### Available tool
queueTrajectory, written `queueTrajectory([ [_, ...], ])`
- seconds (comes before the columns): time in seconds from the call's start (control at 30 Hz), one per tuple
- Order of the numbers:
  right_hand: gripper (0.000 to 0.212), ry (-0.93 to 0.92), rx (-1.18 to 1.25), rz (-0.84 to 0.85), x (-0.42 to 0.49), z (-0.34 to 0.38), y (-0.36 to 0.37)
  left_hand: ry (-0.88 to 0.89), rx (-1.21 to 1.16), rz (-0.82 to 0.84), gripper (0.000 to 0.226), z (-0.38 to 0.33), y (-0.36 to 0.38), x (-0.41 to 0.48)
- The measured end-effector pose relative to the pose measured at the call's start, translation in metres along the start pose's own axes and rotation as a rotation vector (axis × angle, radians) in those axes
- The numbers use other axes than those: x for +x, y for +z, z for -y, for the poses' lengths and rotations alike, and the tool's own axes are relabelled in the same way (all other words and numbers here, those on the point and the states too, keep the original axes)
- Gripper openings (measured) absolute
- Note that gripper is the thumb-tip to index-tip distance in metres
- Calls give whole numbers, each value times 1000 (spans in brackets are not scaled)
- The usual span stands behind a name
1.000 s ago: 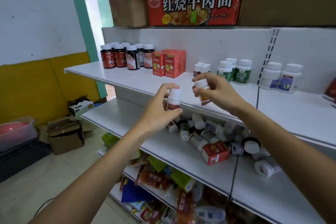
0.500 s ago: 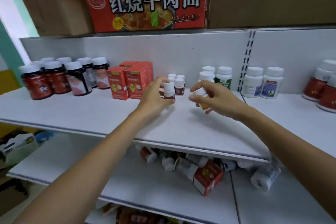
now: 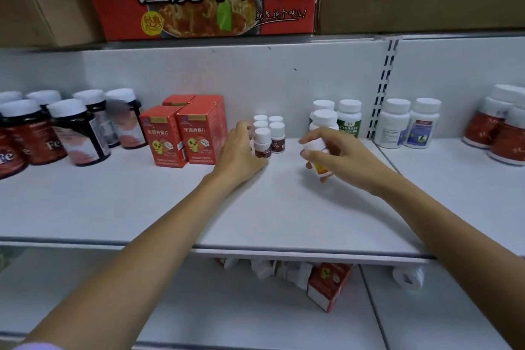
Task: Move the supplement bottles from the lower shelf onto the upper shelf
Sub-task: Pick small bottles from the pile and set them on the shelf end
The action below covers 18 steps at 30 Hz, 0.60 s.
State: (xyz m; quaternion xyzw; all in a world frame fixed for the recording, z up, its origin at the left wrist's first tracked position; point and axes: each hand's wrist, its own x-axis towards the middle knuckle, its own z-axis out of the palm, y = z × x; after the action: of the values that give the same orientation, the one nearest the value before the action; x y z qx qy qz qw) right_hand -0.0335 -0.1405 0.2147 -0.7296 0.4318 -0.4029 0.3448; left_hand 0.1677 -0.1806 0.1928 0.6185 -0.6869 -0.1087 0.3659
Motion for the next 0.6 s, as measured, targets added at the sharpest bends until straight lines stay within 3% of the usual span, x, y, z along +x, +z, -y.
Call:
queueTrajectory([
  [0.07, 15, -11, 28, 9, 5, 6, 12, 24, 28, 41, 65, 4, -11, -11],
  [0.27, 32, -129, 116, 34, 24, 53, 81, 195, 68, 130, 25, 34, -75, -66],
  [0.47, 33, -202, 171, 316, 34, 118, 207, 58, 110, 43, 22, 112, -188, -142],
  [0.6, 33, -210, 243, 378, 40, 161, 310, -38, 136, -57, 22, 173, -275, -192],
])
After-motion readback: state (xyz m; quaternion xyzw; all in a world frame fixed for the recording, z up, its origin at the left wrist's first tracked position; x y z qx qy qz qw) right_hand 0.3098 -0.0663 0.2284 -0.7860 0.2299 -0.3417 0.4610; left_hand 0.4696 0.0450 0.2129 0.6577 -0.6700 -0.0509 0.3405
